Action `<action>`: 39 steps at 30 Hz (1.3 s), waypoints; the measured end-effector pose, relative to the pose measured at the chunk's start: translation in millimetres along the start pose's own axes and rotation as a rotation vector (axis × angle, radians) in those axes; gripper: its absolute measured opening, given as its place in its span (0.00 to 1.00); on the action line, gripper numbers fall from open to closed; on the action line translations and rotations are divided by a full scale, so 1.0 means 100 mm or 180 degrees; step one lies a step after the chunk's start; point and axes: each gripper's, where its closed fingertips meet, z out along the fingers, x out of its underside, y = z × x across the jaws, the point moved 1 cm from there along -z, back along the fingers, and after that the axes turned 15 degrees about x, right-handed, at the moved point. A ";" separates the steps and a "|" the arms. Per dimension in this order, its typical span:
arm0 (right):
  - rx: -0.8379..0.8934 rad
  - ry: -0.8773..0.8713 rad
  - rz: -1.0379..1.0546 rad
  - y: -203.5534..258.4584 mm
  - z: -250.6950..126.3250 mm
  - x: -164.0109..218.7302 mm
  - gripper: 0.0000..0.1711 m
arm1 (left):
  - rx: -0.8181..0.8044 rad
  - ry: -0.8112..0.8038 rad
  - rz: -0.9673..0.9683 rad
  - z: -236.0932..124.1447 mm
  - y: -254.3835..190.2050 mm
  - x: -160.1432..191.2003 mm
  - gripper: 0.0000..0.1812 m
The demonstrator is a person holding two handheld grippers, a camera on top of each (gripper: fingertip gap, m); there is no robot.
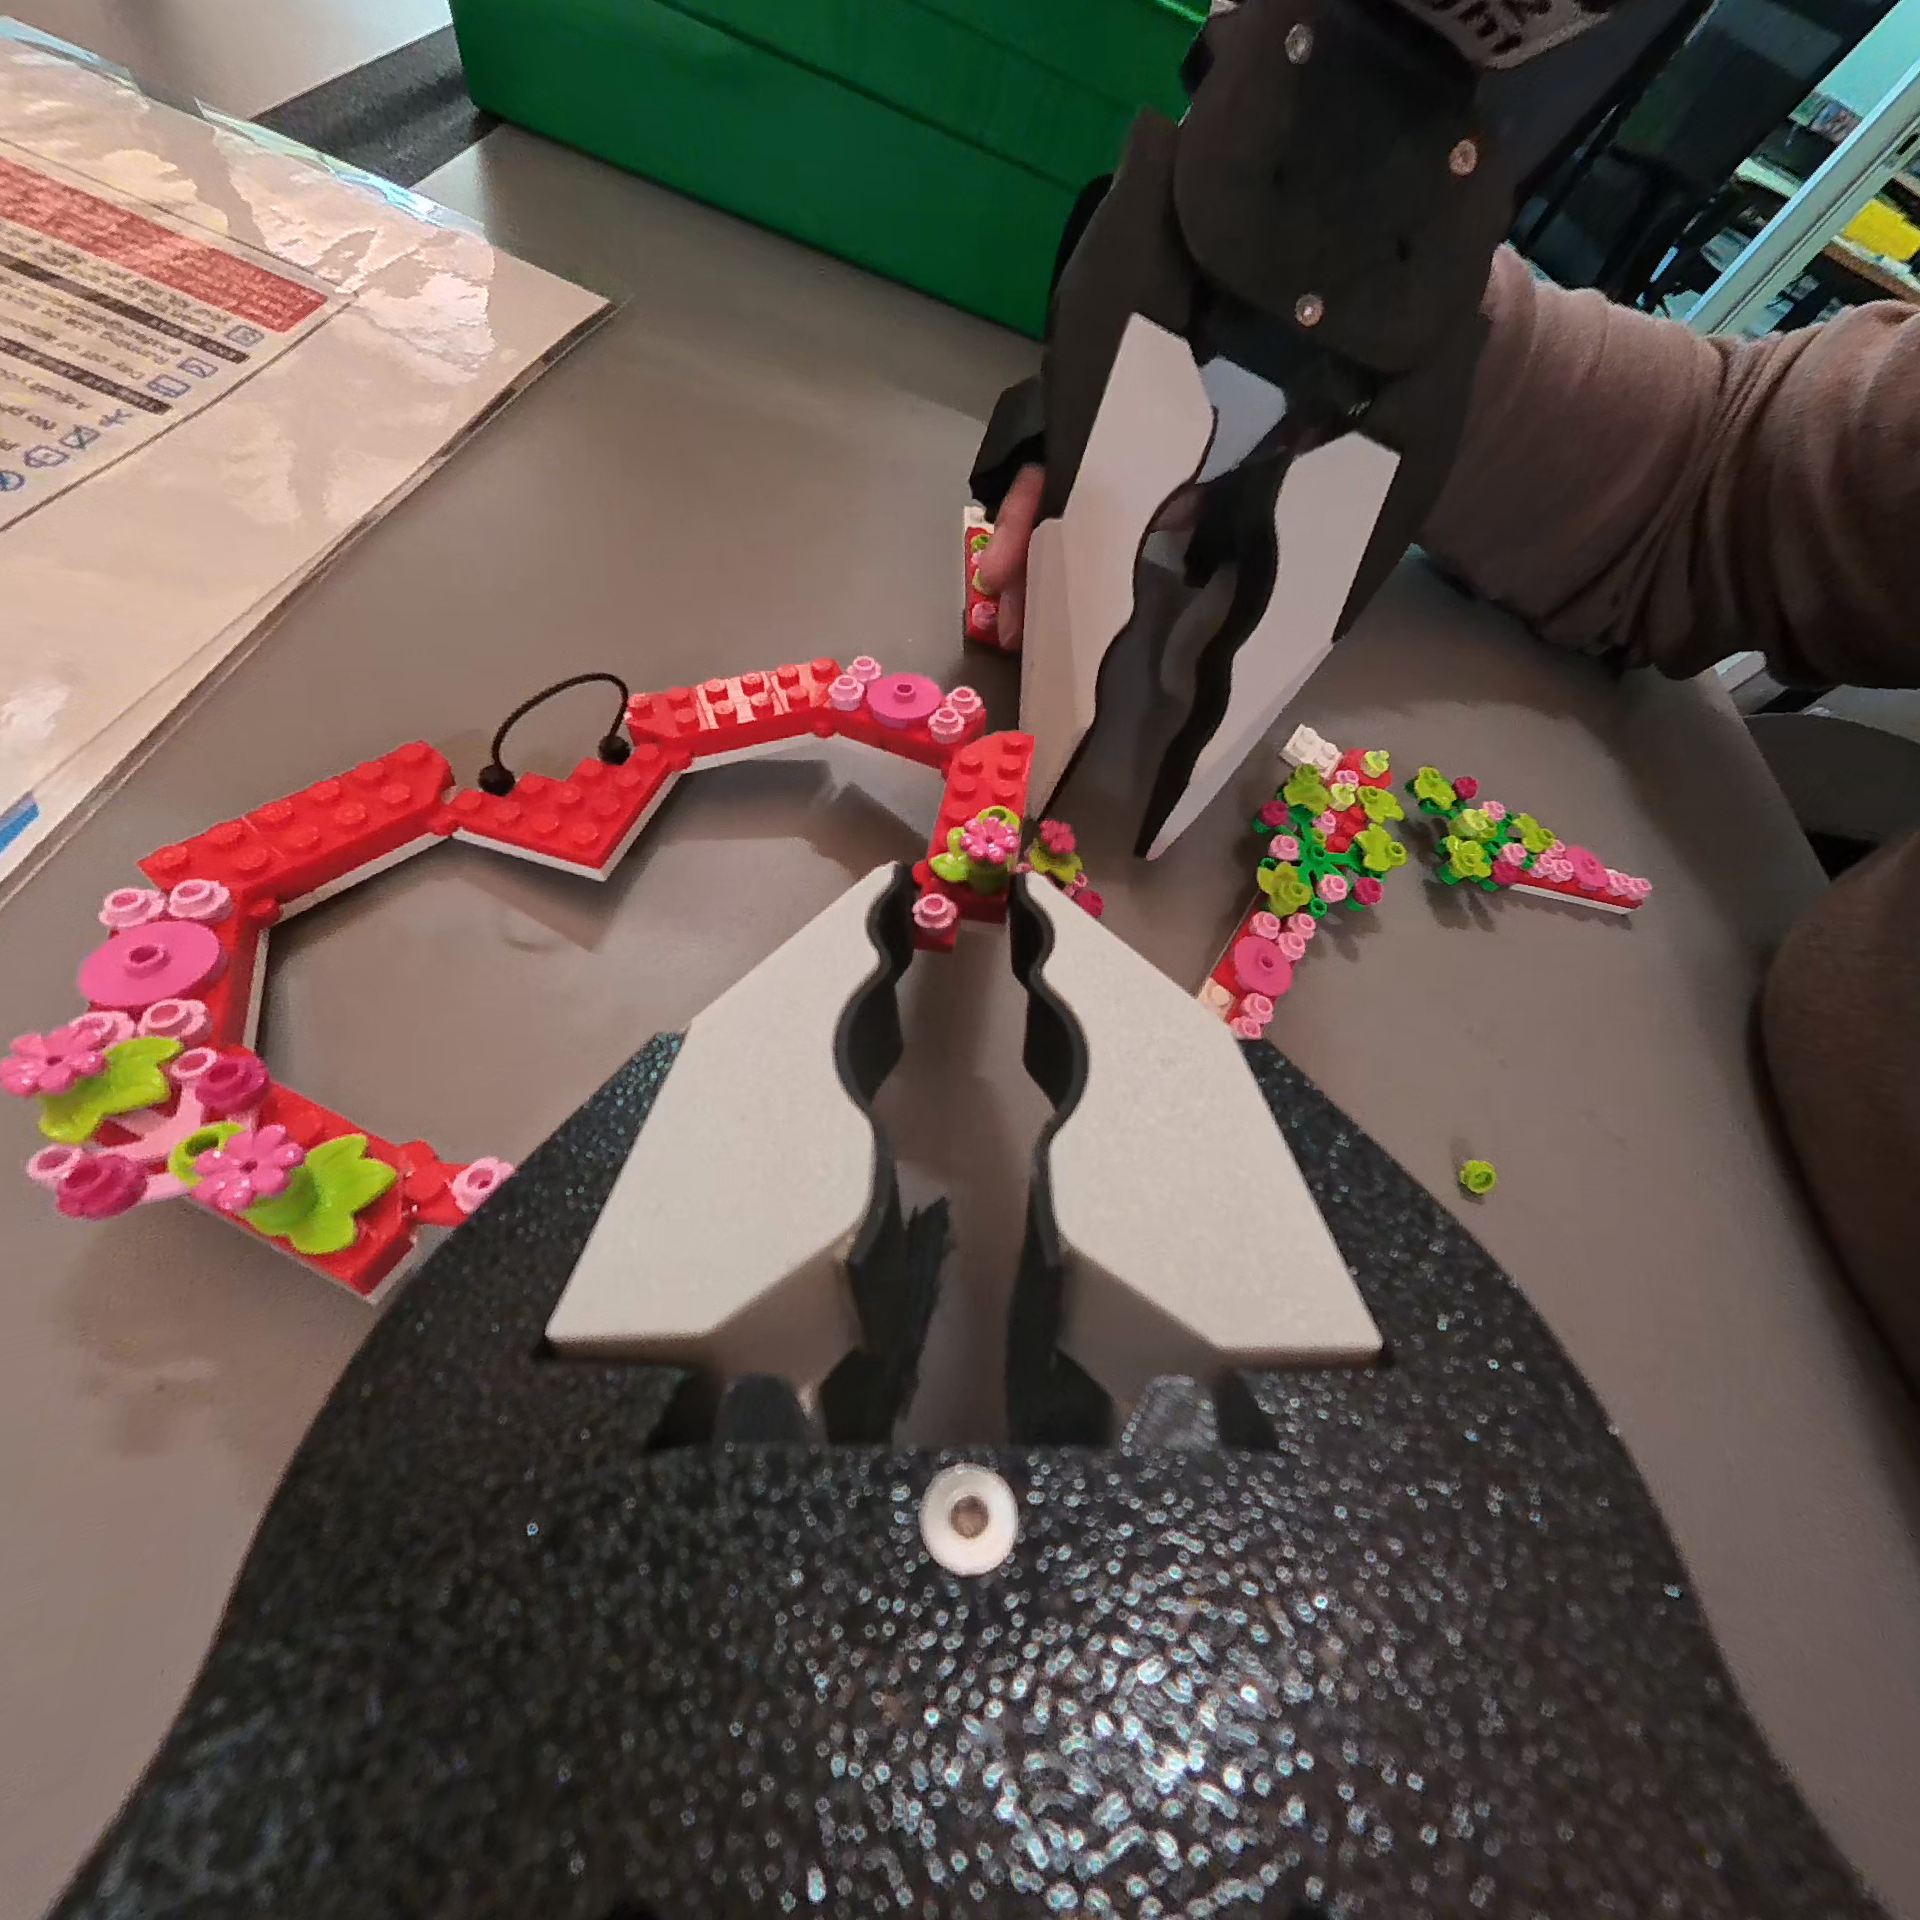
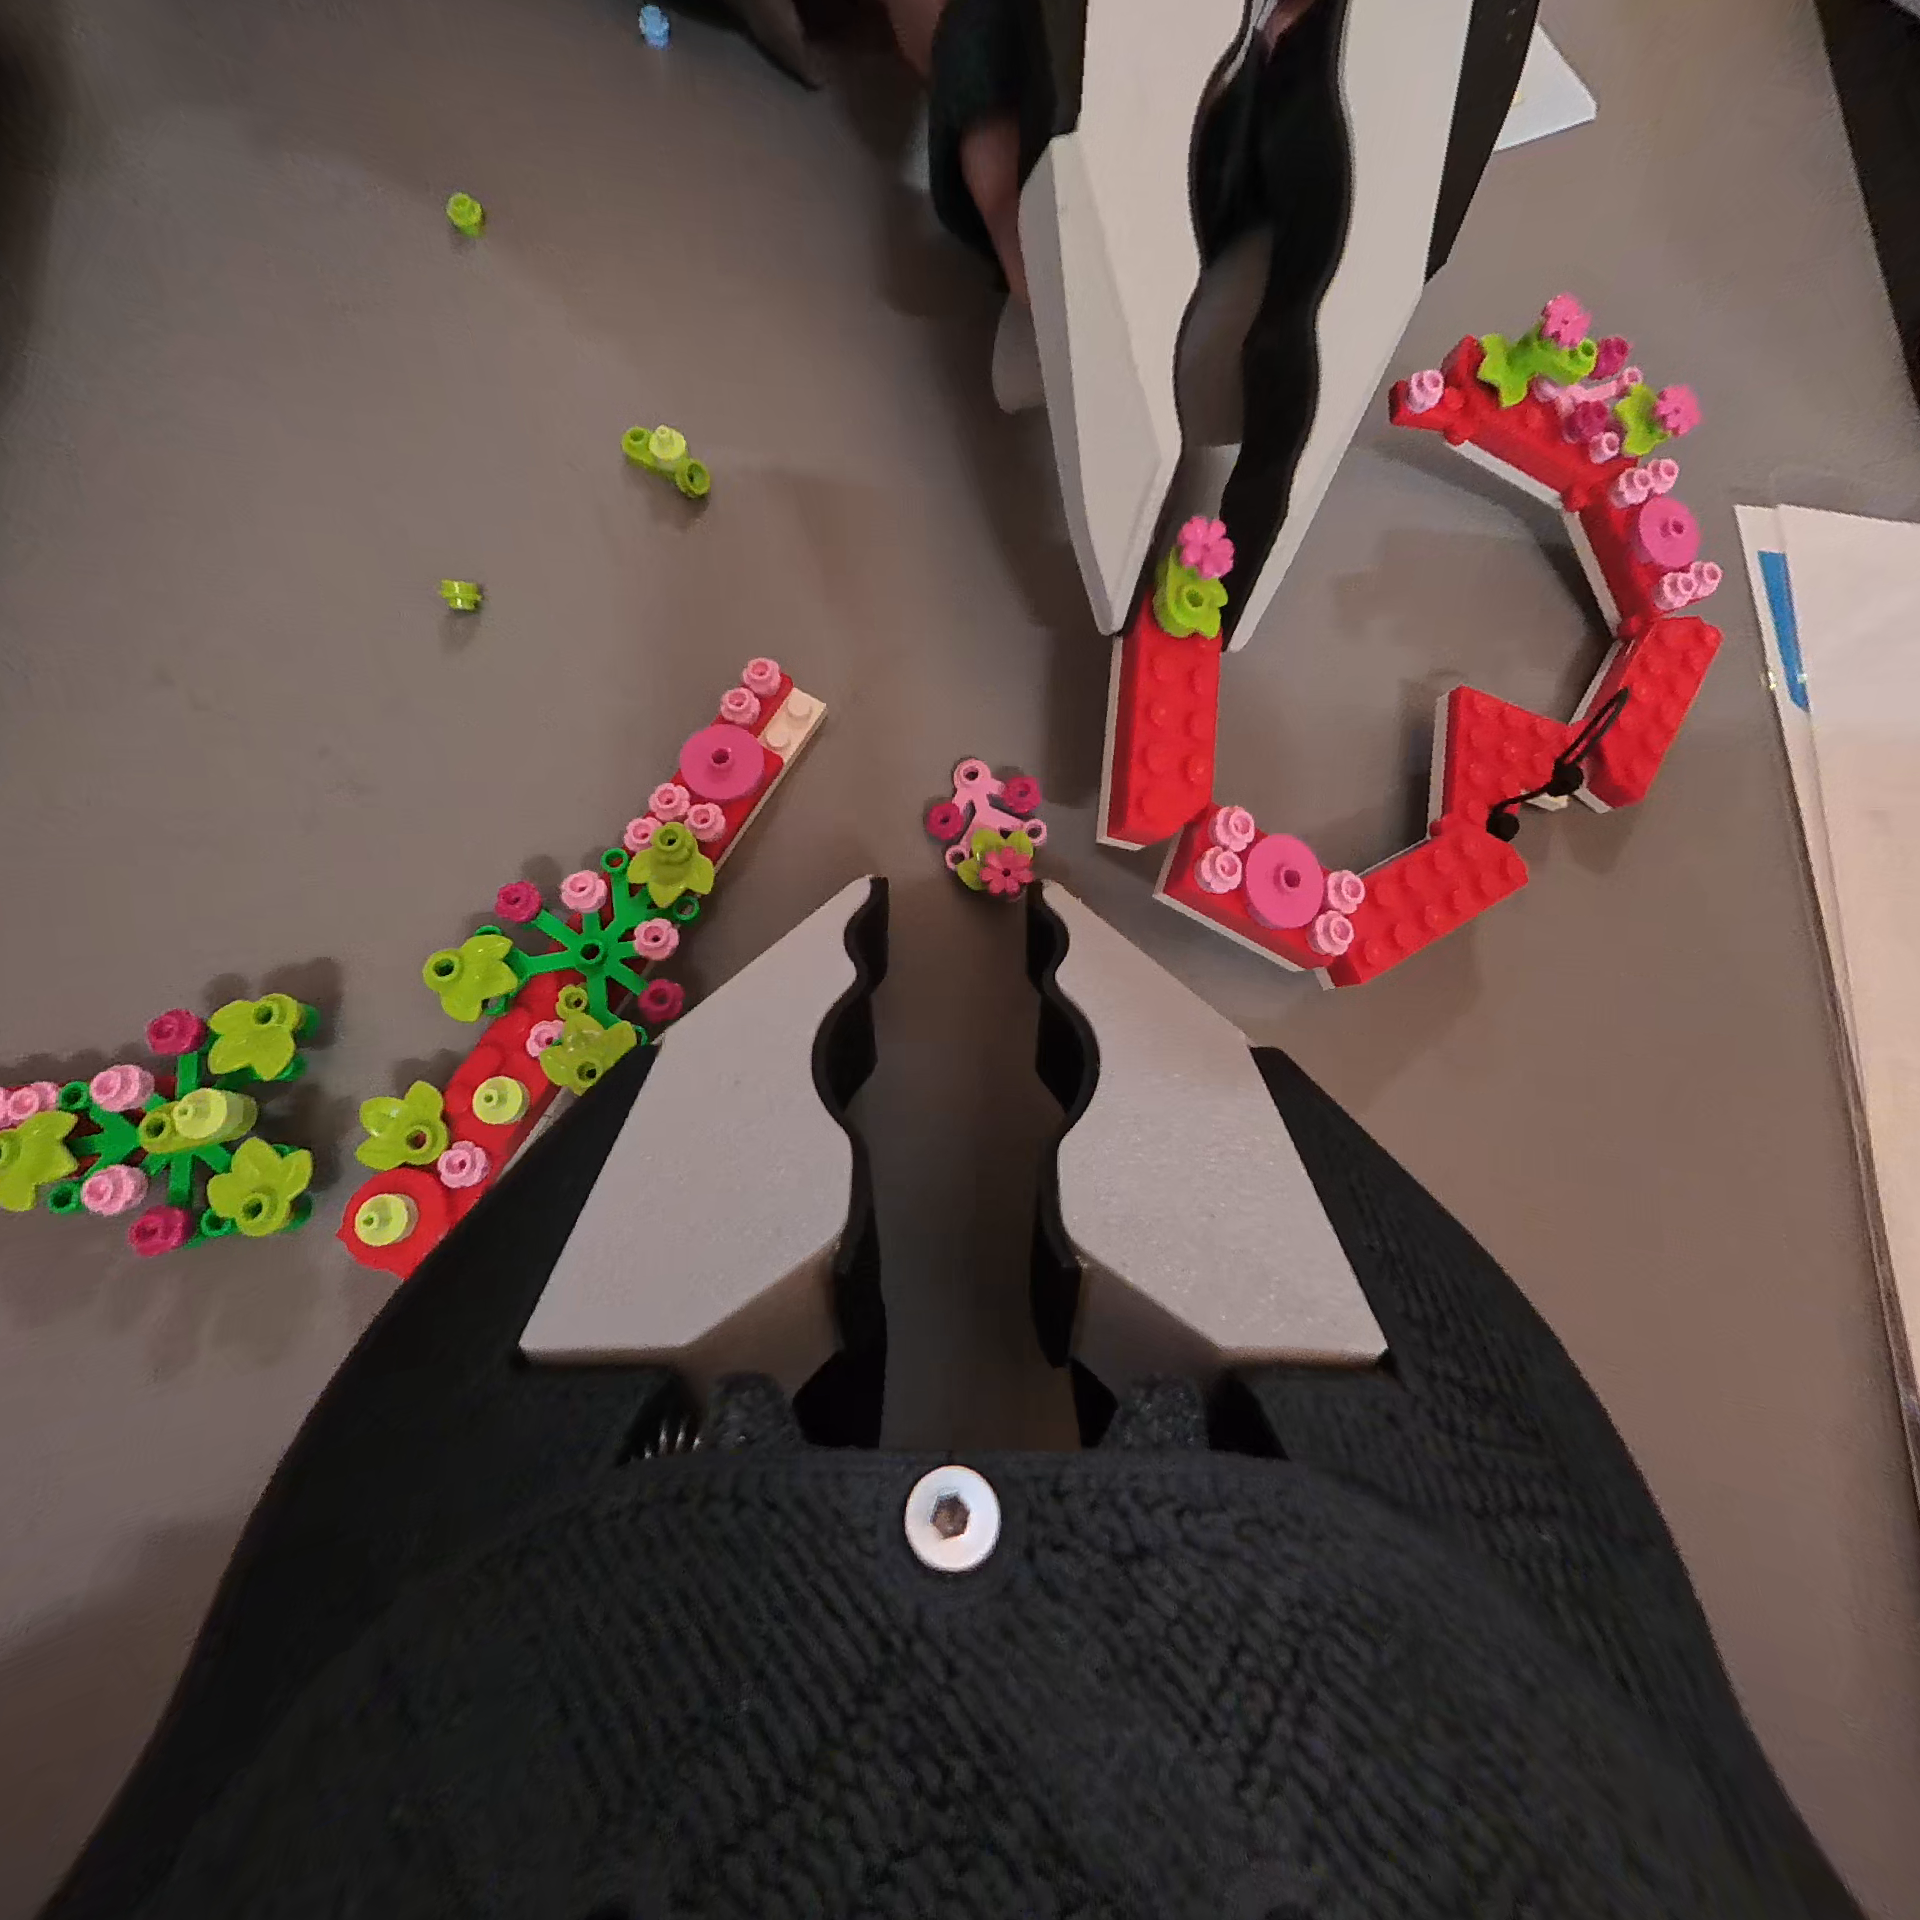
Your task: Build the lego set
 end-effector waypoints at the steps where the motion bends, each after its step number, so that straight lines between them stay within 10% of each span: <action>1: 0.0005 0.0018 -0.0019 0.00 0.00 0.01 0.15 | 0.0001 -0.0002 -0.0001 0.00 0.00 0.00 0.09; 39: -0.0257 0.0030 0.0103 0.13 -0.01 -0.10 0.11 | -0.0068 -0.0036 0.0066 -0.02 0.00 -0.02 0.09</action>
